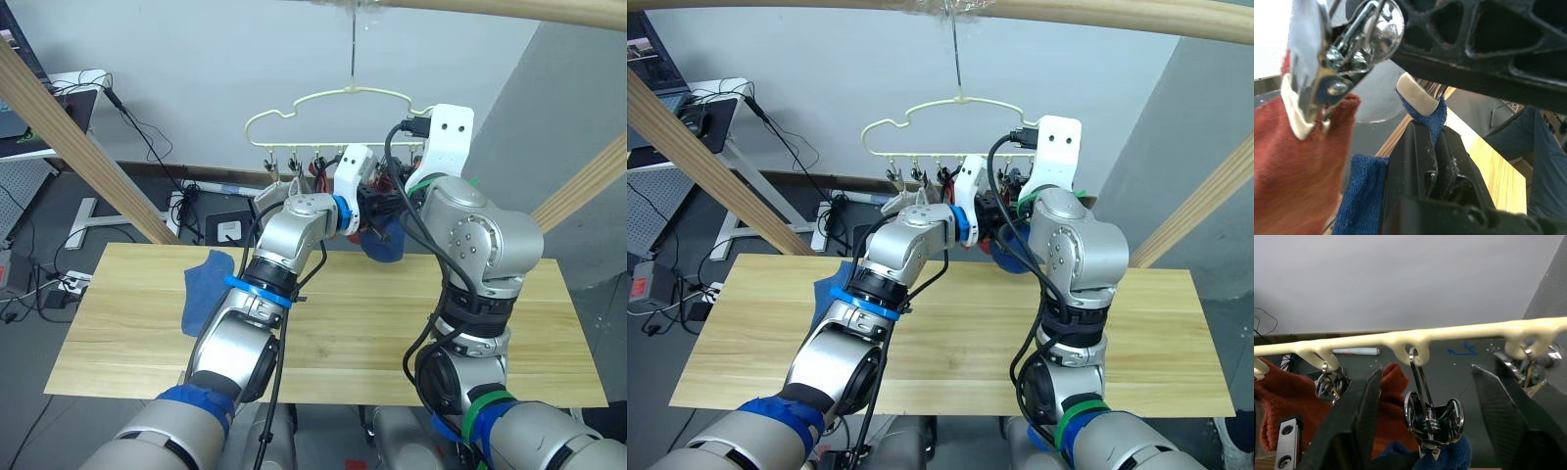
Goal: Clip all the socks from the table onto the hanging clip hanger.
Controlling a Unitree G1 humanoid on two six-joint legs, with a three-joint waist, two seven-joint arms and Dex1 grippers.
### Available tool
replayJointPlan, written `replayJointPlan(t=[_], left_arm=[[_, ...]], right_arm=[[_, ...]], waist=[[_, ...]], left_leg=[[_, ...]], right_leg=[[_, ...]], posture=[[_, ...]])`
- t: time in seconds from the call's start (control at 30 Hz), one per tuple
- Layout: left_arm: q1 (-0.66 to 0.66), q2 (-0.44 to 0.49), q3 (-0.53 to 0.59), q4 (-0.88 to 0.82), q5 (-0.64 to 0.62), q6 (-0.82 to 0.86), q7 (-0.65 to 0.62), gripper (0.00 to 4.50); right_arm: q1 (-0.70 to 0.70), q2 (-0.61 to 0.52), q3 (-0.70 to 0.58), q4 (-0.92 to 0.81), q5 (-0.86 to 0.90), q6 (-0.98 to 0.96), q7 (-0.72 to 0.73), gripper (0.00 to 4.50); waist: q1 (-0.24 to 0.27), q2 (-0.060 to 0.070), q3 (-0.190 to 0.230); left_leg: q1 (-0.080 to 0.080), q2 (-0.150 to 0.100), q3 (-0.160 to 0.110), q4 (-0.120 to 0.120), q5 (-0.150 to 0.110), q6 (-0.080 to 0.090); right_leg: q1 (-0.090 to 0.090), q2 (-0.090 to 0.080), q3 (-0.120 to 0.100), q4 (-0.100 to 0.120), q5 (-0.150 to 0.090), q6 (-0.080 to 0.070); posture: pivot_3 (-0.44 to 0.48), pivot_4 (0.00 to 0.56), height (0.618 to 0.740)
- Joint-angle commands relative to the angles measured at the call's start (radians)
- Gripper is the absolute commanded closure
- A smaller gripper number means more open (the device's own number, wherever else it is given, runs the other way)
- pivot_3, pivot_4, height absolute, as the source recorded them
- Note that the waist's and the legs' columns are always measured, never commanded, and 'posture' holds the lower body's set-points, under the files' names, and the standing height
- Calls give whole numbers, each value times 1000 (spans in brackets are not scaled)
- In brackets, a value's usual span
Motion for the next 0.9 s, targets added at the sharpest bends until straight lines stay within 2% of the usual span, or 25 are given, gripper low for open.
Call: replayJointPlan(t=[0.03, 0.4, 0.9], left_arm=[[-10, 5, 5, -52, -17, 31, -16, 3687], [87, 75, -20, -251, -54, 178, -65, 299], [236, 219, 16, -563, -151, 334, -66, 299]], right_arm=[[-6, 5, -1, -54, -3, 4, -3, 1640], [35, -28, 12, -129, 12, 109, 48, 1640], [155, -159, 36, -348, 69, 285, 213, 1640]], waist=[[0, 0, 0], [-1, 0, 0], [-4, 0, 0]], left_leg=[[0, 0, 0, 0, 0, 0], [0, 0, 0, 0, 0, 0], [0, 0, -1, 0, 0, 0]], right_leg=[[0, 0, 0, 0, 0, 0], [0, 0, 0, 0, 0, 0], [0, 0, 0, 1, 0, 0]], posture=[[-78, 280, 740], [-78, 285, 740], [-116, 274, 740]])
